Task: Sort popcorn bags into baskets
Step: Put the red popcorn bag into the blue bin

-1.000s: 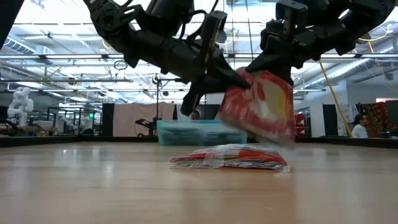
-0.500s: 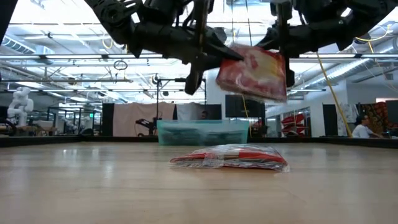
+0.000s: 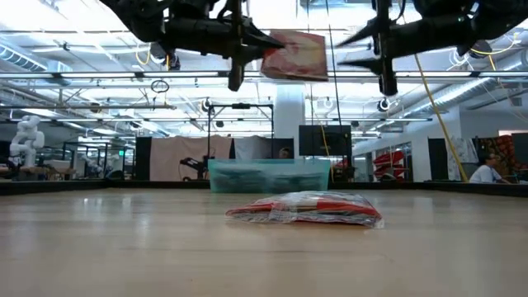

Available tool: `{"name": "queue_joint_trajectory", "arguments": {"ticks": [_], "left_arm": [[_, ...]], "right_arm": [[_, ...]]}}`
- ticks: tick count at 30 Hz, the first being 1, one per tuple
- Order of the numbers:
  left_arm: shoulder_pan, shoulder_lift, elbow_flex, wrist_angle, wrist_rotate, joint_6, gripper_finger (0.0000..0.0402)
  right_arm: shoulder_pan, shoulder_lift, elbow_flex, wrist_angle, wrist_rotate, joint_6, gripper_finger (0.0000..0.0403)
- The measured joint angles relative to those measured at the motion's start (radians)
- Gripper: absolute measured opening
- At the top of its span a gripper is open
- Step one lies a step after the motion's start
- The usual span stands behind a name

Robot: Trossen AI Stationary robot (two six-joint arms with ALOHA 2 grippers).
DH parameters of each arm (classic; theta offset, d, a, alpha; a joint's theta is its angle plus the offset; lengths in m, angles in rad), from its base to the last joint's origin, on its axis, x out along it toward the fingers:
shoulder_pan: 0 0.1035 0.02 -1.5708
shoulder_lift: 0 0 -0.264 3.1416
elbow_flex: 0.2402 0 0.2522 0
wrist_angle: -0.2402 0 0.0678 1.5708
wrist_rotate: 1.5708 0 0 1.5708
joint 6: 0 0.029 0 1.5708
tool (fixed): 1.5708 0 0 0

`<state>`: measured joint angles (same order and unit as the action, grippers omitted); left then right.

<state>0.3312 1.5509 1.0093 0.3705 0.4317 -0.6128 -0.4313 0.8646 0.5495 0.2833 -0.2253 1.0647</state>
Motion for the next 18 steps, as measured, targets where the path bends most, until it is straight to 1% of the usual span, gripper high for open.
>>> {"name": "queue_joint_trajectory", "arguments": {"ticks": [3, 5, 8, 11, 16, 18], "left_arm": [[0.063, -0.028, 0.0, -0.002, 0.042, -0.001, 0.0019], [0.101, -0.035, 0.0, 0.001, 0.081, -0.001, 0.0016], [0.152, -0.034, 0.0, -0.002, 0.151, -0.041, 0.0016], [0.189, -0.034, 0.0, 0.001, 0.221, -0.095, 0.0016], [0.225, -0.034, 0.0, 0.034, 0.324, -0.123, 0.0024], [0.236, -0.034, 0.0, 0.066, 0.343, -0.128, 0.0027]], "right_arm": [[0.0, 0.006, 0.038, 0.001, -0.036, -0.001, 0.0144], [0.0, 0.021, 0.076, -0.032, -0.039, -0.013, 0.015], [0.0, 0.069, 0.156, -0.1, -0.038, -0.082, 0.0153], [0.0, 0.129, 0.237, -0.132, -0.038, -0.153, 0.0153], [0.001, 0.246, 0.347, -0.155, -0.042, -0.293, 0.0153], [0.001, 0.293, 0.379, -0.158, -0.052, -0.339, 0.0153]]}}
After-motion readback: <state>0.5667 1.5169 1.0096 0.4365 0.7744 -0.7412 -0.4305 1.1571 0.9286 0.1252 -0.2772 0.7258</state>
